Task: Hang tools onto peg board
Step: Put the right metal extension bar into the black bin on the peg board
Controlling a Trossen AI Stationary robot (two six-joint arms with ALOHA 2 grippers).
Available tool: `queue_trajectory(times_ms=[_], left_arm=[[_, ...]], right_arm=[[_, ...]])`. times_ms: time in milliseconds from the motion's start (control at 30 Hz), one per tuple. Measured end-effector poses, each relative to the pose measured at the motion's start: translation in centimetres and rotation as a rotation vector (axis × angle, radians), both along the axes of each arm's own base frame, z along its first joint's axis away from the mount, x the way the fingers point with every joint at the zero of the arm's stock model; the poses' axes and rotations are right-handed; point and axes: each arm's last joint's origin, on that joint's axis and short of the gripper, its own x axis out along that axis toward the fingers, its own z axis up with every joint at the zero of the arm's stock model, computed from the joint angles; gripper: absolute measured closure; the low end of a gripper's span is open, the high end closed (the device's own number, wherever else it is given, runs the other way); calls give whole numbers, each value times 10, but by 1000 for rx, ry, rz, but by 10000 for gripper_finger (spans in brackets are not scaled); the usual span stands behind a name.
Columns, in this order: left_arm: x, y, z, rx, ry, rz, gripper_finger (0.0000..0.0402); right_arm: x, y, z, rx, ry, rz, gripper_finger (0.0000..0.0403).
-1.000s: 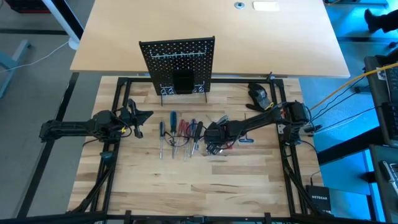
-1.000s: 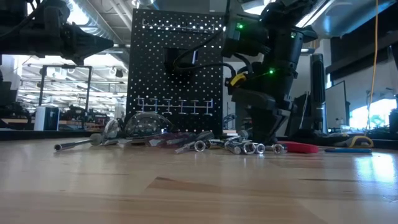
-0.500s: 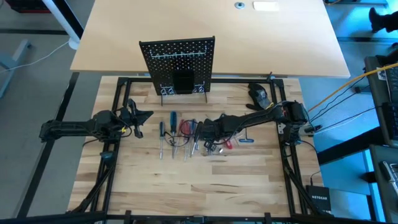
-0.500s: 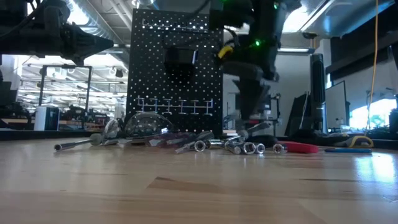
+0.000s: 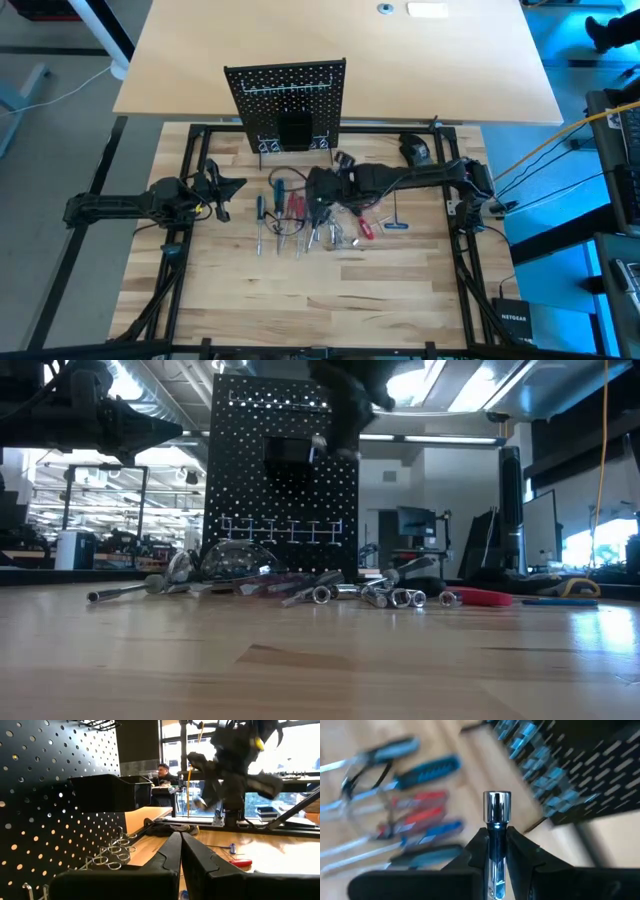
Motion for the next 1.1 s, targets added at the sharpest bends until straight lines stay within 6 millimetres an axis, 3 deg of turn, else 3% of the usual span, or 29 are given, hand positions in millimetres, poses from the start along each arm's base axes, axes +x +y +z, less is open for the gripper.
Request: queue_trajectory(times_ms=[200,433,667,800,1100], left_arm=[[0,0,0,1,1,0,400],[0,0,0,3,1,1,400],[0,0,0,4,2,1,400],[0,0,0,4,1,1,400],[0,0,0,12,3,2,400]], right_arm=[[12,-21,34,-131,-131,28,352],[21,-57,50,-218,-246,52,352],[21,-97,56,-151,-359,38,352],[22,-113,50,-99,-376,15,352],[24,-125,41,-57,-384,-17,351]])
